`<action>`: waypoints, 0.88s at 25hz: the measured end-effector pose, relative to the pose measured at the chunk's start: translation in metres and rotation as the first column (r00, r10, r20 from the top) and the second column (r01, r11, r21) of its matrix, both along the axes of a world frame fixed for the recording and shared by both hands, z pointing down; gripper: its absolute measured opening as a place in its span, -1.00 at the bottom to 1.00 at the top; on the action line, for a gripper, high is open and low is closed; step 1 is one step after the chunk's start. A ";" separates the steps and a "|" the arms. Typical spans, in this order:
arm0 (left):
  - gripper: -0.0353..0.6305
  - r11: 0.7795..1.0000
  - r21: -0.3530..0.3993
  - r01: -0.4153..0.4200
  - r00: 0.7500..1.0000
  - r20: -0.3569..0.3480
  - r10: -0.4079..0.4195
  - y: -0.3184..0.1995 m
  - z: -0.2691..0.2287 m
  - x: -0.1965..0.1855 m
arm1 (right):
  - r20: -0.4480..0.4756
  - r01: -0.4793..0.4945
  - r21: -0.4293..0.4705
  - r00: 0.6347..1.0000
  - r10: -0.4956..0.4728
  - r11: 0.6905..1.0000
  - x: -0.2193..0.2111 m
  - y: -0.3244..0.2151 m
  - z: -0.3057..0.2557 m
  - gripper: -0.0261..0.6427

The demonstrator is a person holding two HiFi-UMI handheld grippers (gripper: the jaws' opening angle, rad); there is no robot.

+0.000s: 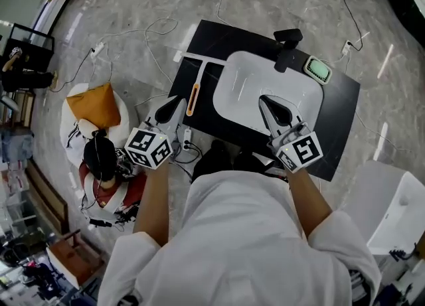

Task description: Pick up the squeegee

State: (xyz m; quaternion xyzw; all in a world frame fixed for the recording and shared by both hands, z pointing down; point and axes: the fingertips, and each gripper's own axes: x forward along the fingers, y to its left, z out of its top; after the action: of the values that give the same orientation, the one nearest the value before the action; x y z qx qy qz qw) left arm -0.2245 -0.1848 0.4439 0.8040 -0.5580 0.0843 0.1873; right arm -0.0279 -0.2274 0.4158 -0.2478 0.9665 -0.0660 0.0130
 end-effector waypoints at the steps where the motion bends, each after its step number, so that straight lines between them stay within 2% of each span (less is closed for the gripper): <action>1: -0.83 1.000 -0.011 -0.015 1.000 0.008 0.016 -0.006 0.001 -0.001 | -0.003 -0.014 -0.004 1.000 0.014 1.000 0.001 -0.004 0.002 -0.88; 6: -0.81 0.991 -0.089 -0.102 0.994 0.036 0.106 -0.039 0.012 -0.012 | -0.021 -0.088 -0.018 0.996 0.088 0.996 0.004 -0.019 0.007 -0.88; 9: -0.61 0.976 -0.158 -0.150 0.986 0.052 0.160 -0.057 0.023 -0.018 | -0.027 -0.142 -0.028 0.990 0.141 0.990 0.008 -0.026 0.010 -0.88; 11: -0.55 0.964 -0.203 -0.172 0.979 0.071 0.189 -0.070 0.031 -0.024 | -0.035 -0.174 -0.036 0.984 0.173 0.984 0.011 -0.030 0.014 -0.88; 16: -0.46 0.920 -0.321 -0.223 0.954 0.124 0.274 -0.097 0.056 -0.032 | -0.057 -0.240 -0.058 0.970 0.237 0.969 0.017 -0.040 0.024 -0.88; 22: -0.41 0.855 -0.455 -0.251 0.941 0.093 0.326 -0.117 0.097 -0.037 | -0.062 -0.298 -0.082 0.954 0.293 0.951 0.020 -0.046 0.035 -0.88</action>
State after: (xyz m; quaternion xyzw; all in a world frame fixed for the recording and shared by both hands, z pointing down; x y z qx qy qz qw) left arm -0.2612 -0.3016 0.5405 0.8061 -0.4114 0.3013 0.3004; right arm -0.0074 -0.2729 0.4506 -0.3915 0.9146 -0.1009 -0.0121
